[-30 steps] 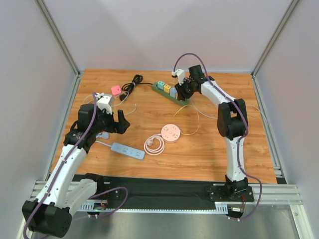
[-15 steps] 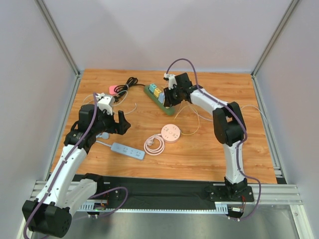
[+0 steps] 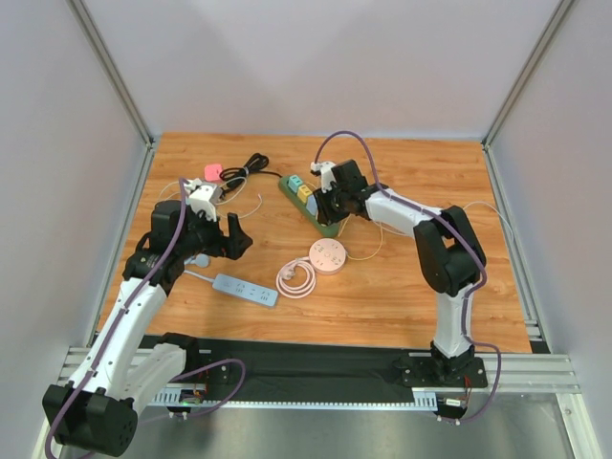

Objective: Pull the plug off the socket
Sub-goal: Move the socket to the center of the board.

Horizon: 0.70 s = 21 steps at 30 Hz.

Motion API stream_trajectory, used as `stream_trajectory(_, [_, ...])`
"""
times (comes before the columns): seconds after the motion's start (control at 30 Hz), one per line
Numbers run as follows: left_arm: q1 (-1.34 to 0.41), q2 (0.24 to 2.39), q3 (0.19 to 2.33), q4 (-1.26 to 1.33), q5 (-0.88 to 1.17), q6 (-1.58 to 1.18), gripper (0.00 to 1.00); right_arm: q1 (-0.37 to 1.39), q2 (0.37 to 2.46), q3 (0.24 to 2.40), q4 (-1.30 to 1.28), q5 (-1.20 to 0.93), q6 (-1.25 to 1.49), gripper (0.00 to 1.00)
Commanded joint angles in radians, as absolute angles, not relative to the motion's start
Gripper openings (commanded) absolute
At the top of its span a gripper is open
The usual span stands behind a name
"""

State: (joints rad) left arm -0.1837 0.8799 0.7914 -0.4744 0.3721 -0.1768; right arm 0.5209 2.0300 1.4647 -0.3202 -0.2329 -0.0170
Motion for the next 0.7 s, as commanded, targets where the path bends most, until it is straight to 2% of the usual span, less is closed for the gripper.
stream_trajectory(0.0, [-0.187, 0.865, 0.781, -0.433, 0.416, -0.186, 1.00, 0.520, 1.905, 1.375, -0.305, -0.190, -0.132, 0.00])
stream_trajectory(0.3, [-0.190, 0.911, 0.744, -0.316, 0.546, -0.291, 0.99, 0.525, 1.766, 1.184, -0.321, -0.245, -0.330, 0.00])
stream_trajectory(0.47, [-0.238, 0.994, 0.730, -0.137, 0.569, -0.480, 0.90, 0.525, 1.720, 1.094, -0.272, -0.207, -0.383, 0.00])
stream_trajectory(0.5, [-0.245, 1.029, 0.718, -0.099, 0.565, -0.562, 0.85, 0.525, 1.715, 1.091, -0.272, -0.210, -0.388, 0.00])
stream_trajectory(0.67, [-0.290, 1.162, 0.744, 0.083, 0.502, -0.667, 0.83, 0.525, 1.732, 1.107, -0.334, -0.282, -0.442, 0.00])
